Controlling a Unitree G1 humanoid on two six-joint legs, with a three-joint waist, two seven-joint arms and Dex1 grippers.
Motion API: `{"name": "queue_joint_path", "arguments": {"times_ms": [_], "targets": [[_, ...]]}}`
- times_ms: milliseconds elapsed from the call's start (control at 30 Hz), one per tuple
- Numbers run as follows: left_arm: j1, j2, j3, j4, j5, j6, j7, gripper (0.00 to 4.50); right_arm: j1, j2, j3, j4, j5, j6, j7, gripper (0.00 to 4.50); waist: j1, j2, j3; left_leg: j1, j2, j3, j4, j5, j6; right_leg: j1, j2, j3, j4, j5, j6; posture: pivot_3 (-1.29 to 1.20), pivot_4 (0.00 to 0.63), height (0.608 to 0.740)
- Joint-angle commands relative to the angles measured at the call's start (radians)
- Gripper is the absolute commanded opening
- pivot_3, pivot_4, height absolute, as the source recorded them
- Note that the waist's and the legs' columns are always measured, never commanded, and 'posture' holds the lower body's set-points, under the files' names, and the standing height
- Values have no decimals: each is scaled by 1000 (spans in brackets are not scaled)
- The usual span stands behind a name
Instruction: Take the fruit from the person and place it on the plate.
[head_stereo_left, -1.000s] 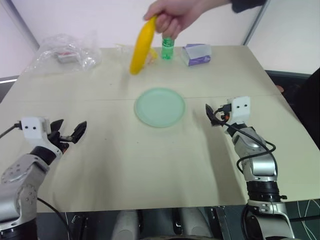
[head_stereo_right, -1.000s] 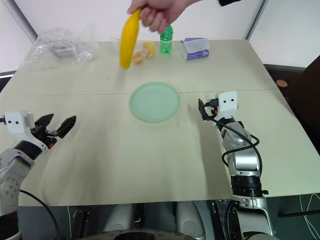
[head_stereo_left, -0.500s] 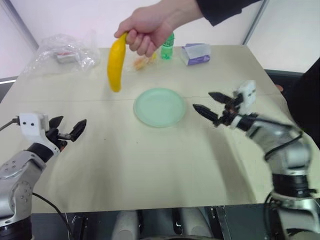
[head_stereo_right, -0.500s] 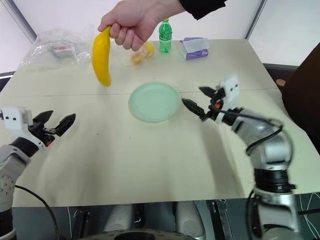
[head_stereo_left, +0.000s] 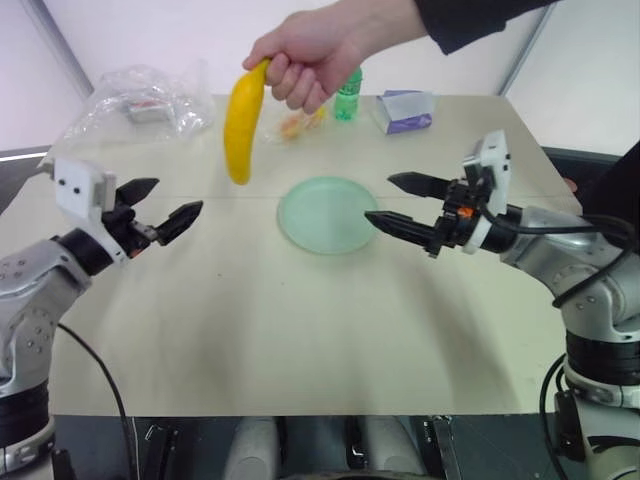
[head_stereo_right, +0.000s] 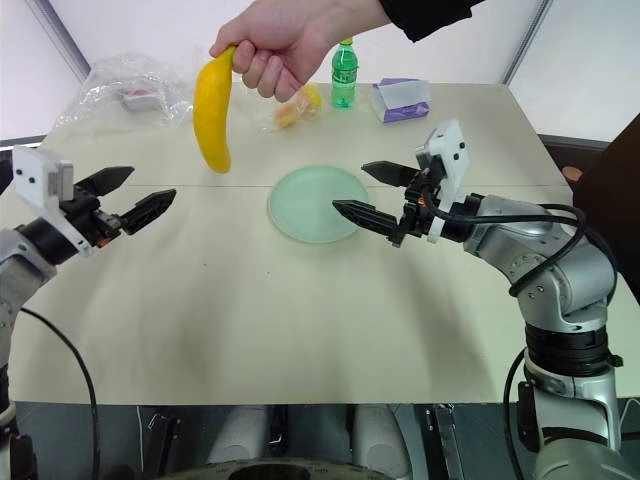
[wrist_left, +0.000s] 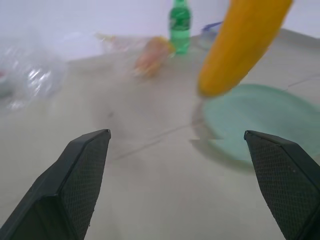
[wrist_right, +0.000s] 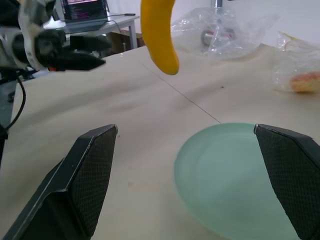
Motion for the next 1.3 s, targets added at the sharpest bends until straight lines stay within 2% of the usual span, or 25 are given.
{"name": "queue_joint_path", "arguments": {"times_ms": [33, 233, 467, 500, 567, 700, 733, 900, 1033, 1167, 1300], "targets": [[-82, -7, -57, 58, 30, -39, -20, 4500, -4, 17, -8, -14, -16, -34, -26, 4471, -1, 0, 0, 0, 0, 0, 0, 0, 0, 0, 1, 0, 0, 0, 0, 0, 150, 740], [-247, -86, -185, 217, 121, -116, -27, 4500, -1, 51, 11, -11, -42, -55, -55, 4471, -2, 0, 0, 0, 1, -1, 0, 0, 0, 0, 3, 0, 1, 0, 0, 0, 150, 740], [-361, -184, -246, 324, 166, -211, -66, 4500, 12, 76, 15, -32, -48, -52, -89, 4471, -2, 0, 0, 0, 1, -1, 0, 0, 0, 0, 3, 0, 1, 0, 1, 0, 150, 740], [-366, -191, -250, 328, 171, -223, -72, 3982, 15, 78, 14, -36, -47, -51, -95, 4500, -2, 0, 0, 0, 1, -1, 0, 0, 0, 0, 3, 0, 1, 0, 1, 0, 150, 740], [-372, -198, -253, 339, 178, -229, -78, 3305, 21, 81, 14, -42, -48, -49, -104, 4500, -3, 0, 0, 0, 1, -1, 0, 0, 0, 0, 3, 0, 1, 0, 1, 0, 150, 740], [-385, -204, -255, 352, 185, -231, -89, 1275, 30, 84, 15, -49, -46, -51, -117, 4500, -4, 0, 0, 0, 1, -1, 0, 0, 0, 0, 3, 0, 1, 0, 1, 0, 150, 740], [-387, -206, -256, 353, 186, -233, -92, 1110, 31, 85, 15, -49, -46, -52, -120, 4500, -3, 0, 0, 0, 1, -1, 0, 0, 0, 0, 3, 0, 1, 0, 1, 0, 150, 740], [-398, -215, -297, 376, 216, -199, -88, 1109, 34, 86, 18, -46, -50, -56, -127, 4500, -2, 0, 0, 0, 1, -1, 0, 0, 0, 0, 3, 0, 1, 0, 1, 0, 150, 740], [-468, -254, -431, 492, 324, -212, -114, 1109, 32, 91, 28, -33, -63, -66, -129, 4500, 6, 0, 0, 0, 1, -1, 1, 0, 0, 0, 3, 0, 1, 0, 1, 0, 150, 740], [-595, -329, -543, 721, 442, -302, -146, 1109, 33, 103, 43, -29, -82, -76, -136, 4500, 14, 0, 0, -2, 1, -1, 6, -1, 2, 1, 3, -1, 1, 1, 2, 0, 150, 740], [-759, -416, -644, 1062, 579, -461, -185, 1109, 48, 118, 47, -44, -94, -82, -150, 4500, 19, 0, 0, -4, 1, -1, 9, -3, 5, 0, 4, -1, 1, 1, 2, 0, 150, 740]]}}
